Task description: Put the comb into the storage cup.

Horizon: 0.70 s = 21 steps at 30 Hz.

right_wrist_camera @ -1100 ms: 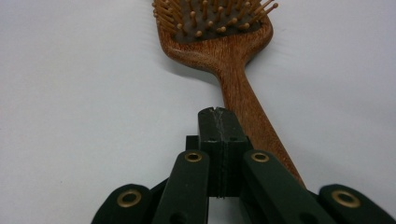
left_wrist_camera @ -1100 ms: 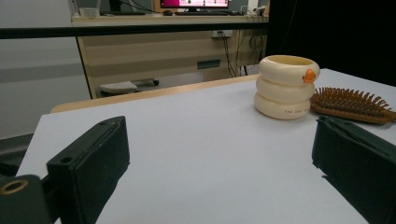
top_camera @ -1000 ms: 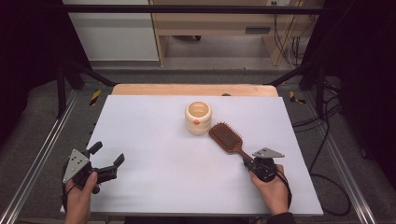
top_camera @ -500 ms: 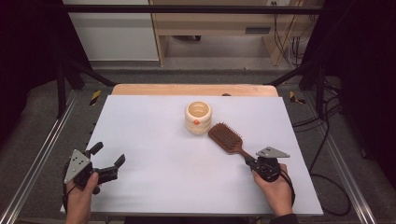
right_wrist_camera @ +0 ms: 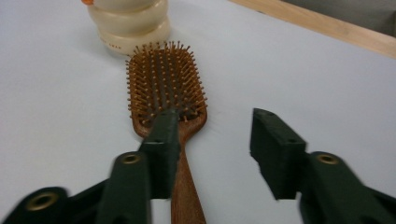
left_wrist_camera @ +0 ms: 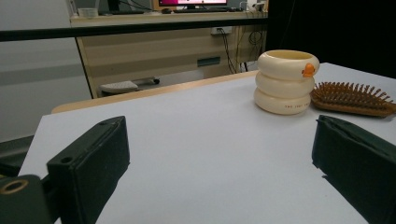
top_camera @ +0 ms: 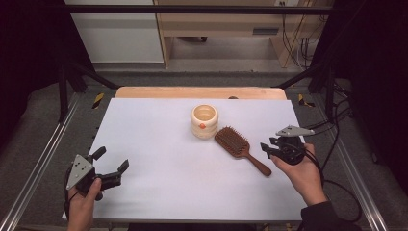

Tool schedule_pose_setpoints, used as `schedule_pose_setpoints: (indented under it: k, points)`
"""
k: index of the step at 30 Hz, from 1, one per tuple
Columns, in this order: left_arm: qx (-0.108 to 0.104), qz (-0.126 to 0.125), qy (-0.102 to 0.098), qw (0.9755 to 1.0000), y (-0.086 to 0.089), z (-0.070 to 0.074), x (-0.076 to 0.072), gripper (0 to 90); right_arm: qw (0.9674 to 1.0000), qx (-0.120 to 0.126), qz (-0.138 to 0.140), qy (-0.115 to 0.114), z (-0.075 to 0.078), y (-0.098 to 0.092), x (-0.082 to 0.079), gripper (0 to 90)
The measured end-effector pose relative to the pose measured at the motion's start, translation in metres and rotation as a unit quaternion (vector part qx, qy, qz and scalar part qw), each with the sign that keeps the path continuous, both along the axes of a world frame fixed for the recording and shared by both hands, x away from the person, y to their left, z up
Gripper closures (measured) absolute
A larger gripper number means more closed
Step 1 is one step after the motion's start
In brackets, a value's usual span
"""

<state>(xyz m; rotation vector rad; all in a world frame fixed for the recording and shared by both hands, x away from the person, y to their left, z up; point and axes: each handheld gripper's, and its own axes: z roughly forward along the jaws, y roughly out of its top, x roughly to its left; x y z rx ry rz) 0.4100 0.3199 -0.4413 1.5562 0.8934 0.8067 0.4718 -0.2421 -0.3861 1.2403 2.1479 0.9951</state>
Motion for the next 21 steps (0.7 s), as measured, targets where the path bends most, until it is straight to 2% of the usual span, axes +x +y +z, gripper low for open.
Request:
schedule_pose_setpoints:
  k: [1,2,3,6,9,12,14,21]
  points:
    - [0.000,0.000,0.000,1.0000,0.000,0.000,0.000,4.2,1.0000,-0.002,0.004,0.006,0.000,0.001,0.003,46.4]
    - [-0.001,0.001,0.000,1.0000,0.000,0.000,0.000,4.2,0.9999,-0.007,0.004,0.012,-0.001,0.003,0.008,35.2]
    - [-0.001,0.002,0.000,1.0000,0.000,0.000,0.000,4.2,0.9999,-0.007,0.004,0.012,-0.001,0.003,0.008,35.2]
    - [0.000,0.002,0.000,1.0000,0.001,0.000,0.000,4.2,0.9997,-0.017,0.007,0.015,-0.004,0.006,0.013,21.2]
    - [0.000,0.002,0.001,1.0000,0.001,0.000,0.000,4.2,0.9993,-0.016,0.009,0.033,-0.011,0.012,0.019,9.3]
    - [0.001,0.002,0.001,1.0000,0.000,0.000,0.000,4.2,0.9987,-0.020,0.024,0.039,-0.016,0.014,0.021,7.0]
    - [0.001,0.002,0.001,1.0000,0.000,0.000,0.000,4.2,0.9985,-0.014,0.035,0.039,-0.020,0.017,0.021,7.5]
    - [0.000,0.001,0.001,1.0000,0.000,0.000,0.000,4.2,0.9968,-0.008,0.028,0.074,-0.039,0.026,0.027,10.2]
